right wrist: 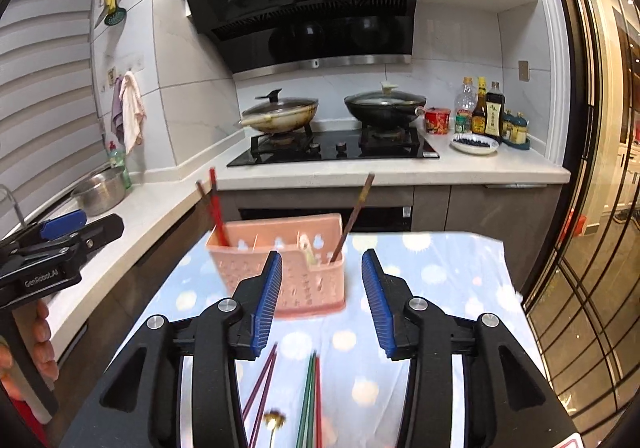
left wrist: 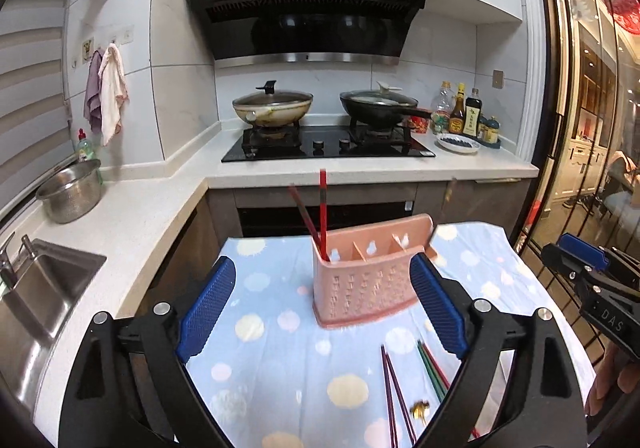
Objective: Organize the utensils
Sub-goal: 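Grasp a dark red chopstick with the left tool while the right tool grasps a red chopstick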
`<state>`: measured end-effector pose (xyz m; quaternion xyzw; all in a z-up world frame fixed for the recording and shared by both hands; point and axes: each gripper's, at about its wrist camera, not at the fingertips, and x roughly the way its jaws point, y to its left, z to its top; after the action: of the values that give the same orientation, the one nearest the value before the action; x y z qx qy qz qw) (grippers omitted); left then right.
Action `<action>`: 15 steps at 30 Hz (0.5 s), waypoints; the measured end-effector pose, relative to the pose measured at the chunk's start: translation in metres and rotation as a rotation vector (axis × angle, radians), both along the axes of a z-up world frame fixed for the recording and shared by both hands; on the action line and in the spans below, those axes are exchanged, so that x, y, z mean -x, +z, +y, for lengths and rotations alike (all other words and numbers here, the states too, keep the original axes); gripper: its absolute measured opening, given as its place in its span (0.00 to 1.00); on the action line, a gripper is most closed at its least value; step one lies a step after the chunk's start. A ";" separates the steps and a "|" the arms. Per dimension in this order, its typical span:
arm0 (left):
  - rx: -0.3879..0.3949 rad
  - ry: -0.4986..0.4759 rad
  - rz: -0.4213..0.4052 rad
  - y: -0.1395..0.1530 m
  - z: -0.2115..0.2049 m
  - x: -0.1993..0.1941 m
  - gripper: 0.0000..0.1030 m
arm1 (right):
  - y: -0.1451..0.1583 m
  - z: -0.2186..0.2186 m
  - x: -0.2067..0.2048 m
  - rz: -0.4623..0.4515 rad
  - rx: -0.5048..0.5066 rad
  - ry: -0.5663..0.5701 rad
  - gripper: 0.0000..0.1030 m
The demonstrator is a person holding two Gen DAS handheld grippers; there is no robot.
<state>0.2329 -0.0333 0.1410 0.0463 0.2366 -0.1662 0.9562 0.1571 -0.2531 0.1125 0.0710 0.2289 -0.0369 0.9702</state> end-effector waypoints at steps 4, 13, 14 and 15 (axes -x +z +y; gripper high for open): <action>-0.003 -0.007 0.044 -0.023 0.010 0.029 0.82 | -0.025 0.017 0.037 0.049 0.020 0.005 0.40; -0.018 -0.025 0.183 -0.092 0.027 0.079 0.82 | -0.101 0.032 0.096 0.199 -0.035 -0.008 0.40; -0.024 -0.023 0.195 -0.099 0.027 0.084 0.82 | -0.109 0.032 0.100 0.214 -0.047 -0.010 0.40; -0.029 -0.026 0.206 -0.104 0.027 0.087 0.82 | -0.116 0.032 0.103 0.227 -0.055 -0.015 0.40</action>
<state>0.1456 -0.0061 0.0368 0.0458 0.3355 -0.1791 0.9237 0.0538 -0.2213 -0.0031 0.0948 0.3376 -0.0454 0.9354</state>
